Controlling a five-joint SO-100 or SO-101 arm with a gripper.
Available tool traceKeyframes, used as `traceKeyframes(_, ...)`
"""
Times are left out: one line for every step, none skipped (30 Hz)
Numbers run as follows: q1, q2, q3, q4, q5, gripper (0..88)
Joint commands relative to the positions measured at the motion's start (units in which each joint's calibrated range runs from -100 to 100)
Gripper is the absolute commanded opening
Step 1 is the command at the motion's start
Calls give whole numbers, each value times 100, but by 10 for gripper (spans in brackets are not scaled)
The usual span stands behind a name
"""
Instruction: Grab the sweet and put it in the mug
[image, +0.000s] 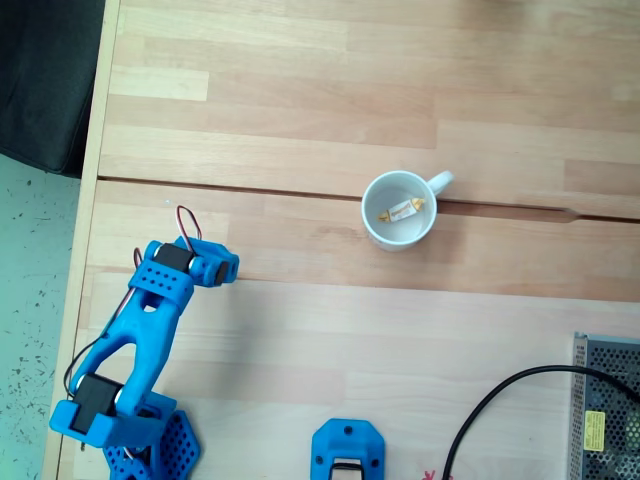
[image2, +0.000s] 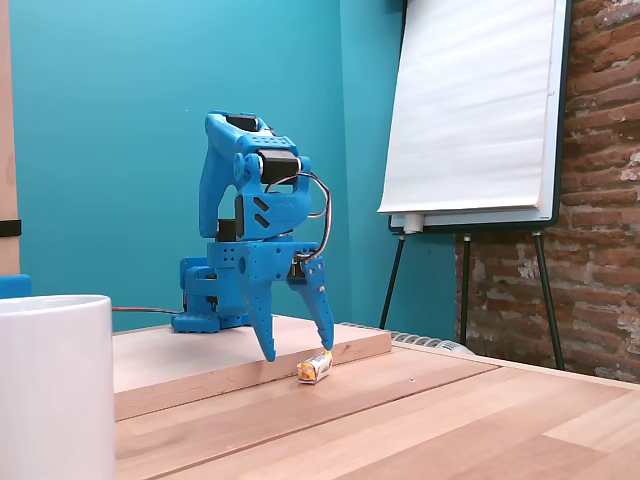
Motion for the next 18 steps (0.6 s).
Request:
traceKeyframes(35,-61,-222,12,10,314)
traceKeyframes(35,-61,-222,12,10,314)
traceKeyframes(35,-52,-222,12,10,314)
traceKeyframes(28,-44,-231,12,5,314)
traceKeyframes(28,-27,-231,12,5,314)
traceKeyframes(28,-9,-231,12,5,314)
traceKeyframes(28,8,-231,12,5,314)
traceKeyframes(28,17,-231,12,5,314)
traceKeyframes(21,17,-231,12,0,314)
traceKeyframes(21,17,-249,12,-5,314)
traceKeyframes(21,17,-249,12,-24,314)
traceKeyframes(21,17,-267,12,-83,314)
traceKeyframes(21,17,-276,12,-156,314)
traceKeyframes(21,17,-285,12,-244,314)
traceKeyframes(21,17,-285,12,-308,314)
traceKeyframes(14,17,-285,12,-361,313)
traceKeyframes(6,17,-285,12,-415,313)
traceKeyframes(-23,17,-285,12,-435,313)
